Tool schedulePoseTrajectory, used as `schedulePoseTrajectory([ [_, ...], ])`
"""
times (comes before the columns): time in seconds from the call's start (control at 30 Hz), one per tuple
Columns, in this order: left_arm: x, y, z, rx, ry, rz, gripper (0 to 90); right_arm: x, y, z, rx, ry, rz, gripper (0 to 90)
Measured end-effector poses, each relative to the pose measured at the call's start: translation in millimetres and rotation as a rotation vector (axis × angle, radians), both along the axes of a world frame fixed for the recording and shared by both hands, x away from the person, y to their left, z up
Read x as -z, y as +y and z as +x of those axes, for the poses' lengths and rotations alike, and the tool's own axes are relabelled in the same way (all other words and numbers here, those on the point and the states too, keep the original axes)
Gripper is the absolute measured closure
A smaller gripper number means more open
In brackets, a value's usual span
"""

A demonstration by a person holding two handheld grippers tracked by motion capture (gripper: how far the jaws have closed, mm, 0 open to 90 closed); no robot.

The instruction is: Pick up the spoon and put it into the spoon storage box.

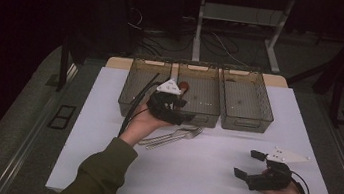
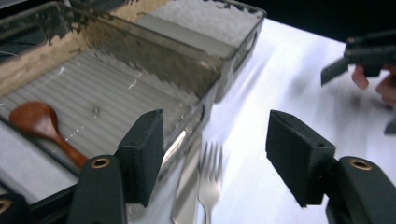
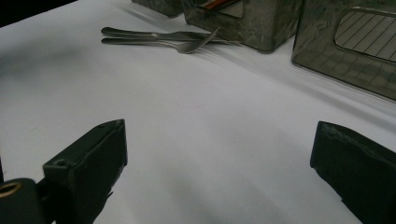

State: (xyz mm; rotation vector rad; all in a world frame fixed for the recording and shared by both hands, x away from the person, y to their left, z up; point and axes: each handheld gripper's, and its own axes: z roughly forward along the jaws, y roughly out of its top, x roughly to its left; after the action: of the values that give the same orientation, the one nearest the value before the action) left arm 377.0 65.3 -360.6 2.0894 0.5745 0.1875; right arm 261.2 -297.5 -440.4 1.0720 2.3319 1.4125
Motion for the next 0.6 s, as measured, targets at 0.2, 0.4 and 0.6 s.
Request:
schedulePoseTrajectory([
  [0.2,15.1,13.3,-16.3,-0.003,0.020,0.015,45.3,0.3,0.4,-0.1,0.002,0.005,-0.001,3.3],
  [0.4,27.6,19.7,-29.4,-0.007,0.011,0.036,65.7,0.6,0.8,0.1,0.003,0.005,-0.005,3.3],
  [0.6,44.0,20.8,-30.1,-0.023,0.043,0.046,87.9,1.0,1.2,0.0,0.007,0.007,-0.004,3.3],
])
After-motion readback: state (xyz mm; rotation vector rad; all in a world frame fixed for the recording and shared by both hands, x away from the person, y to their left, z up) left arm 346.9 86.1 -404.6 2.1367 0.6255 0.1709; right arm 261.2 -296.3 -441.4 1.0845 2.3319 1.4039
